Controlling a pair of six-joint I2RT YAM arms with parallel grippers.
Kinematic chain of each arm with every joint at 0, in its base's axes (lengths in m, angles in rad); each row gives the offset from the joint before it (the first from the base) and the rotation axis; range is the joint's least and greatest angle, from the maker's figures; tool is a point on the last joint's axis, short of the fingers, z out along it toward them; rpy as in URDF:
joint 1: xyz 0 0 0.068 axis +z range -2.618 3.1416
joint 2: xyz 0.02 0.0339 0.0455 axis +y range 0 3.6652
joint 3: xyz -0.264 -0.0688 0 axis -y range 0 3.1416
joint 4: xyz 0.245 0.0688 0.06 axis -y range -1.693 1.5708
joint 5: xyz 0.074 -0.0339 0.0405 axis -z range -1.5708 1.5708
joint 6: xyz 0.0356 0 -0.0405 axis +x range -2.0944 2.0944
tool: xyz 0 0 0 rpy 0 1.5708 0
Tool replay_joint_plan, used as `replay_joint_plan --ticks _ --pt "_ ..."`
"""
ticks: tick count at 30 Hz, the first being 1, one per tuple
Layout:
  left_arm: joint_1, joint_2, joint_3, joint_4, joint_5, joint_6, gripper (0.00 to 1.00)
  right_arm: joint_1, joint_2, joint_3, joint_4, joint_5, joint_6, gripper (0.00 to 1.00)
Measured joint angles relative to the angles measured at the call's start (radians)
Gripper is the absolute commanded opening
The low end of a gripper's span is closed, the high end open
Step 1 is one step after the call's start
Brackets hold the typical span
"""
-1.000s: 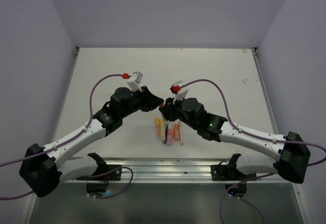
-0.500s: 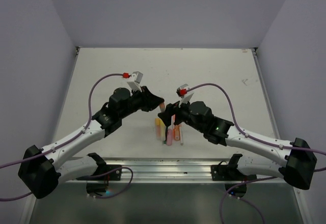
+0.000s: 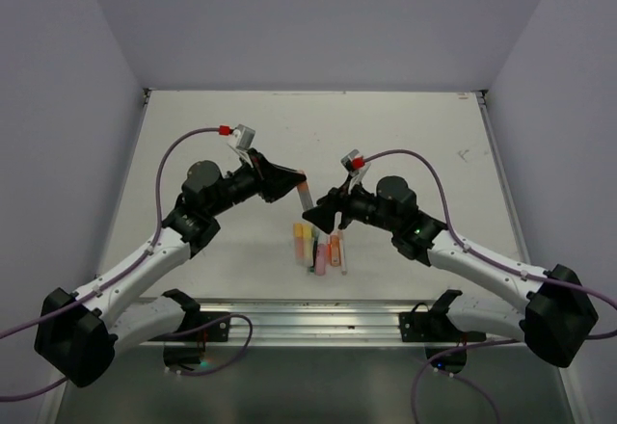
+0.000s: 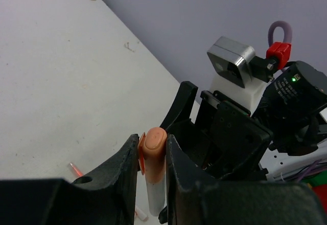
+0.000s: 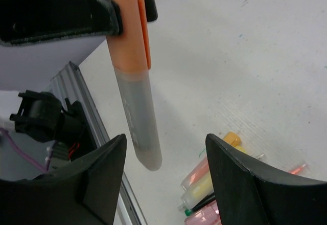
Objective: Open the pen caps
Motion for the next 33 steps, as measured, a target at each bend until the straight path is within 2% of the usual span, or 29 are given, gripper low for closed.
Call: replay_joint_plan --ticks 4,11,14,15,16,18,19,21,33 --pt "0.053 0.001 -0.024 0.08 0.081 -0.015 0.0 -0.012 0.046 0.003 0.045 -0.104 0.0 0.58" --pt "0.061 0.034 -0.04 0.193 0.167 -0.051 0.0 -0.021 0.1 0.055 0.072 -0.205 -0.003 0.46" --pt "0.061 0.048 -0.043 0.23 0.19 -0.059 0.0 -0.026 0.105 0.077 0.085 -0.232 -0.008 0.33" --pt "0.061 0.051 -0.044 0.24 0.195 -0.061 0.0 -0.029 0.107 0.08 0.089 -0.237 -0.01 0.33" --pt "0.061 0.053 -0.046 0.253 0.201 -0.064 0.0 -0.033 0.109 0.084 0.093 -0.245 -0.009 0.25" --pt "0.063 0.057 -0.049 0.275 0.208 -0.07 0.0 -0.037 0.113 0.089 0.1 -0.266 -0.017 0.16" --pt "0.064 0.06 -0.051 0.287 0.214 -0.075 0.0 -0.038 0.114 0.09 0.102 -0.27 -0.018 0.07" --pt "0.068 0.065 -0.057 0.317 0.222 -0.08 0.0 -0.04 0.114 0.091 0.103 -0.278 -0.022 0.0" --pt "0.103 0.142 -0.088 0.541 0.284 -0.161 0.0 -0.058 0.14 0.093 0.142 -0.332 -0.05 0.0"
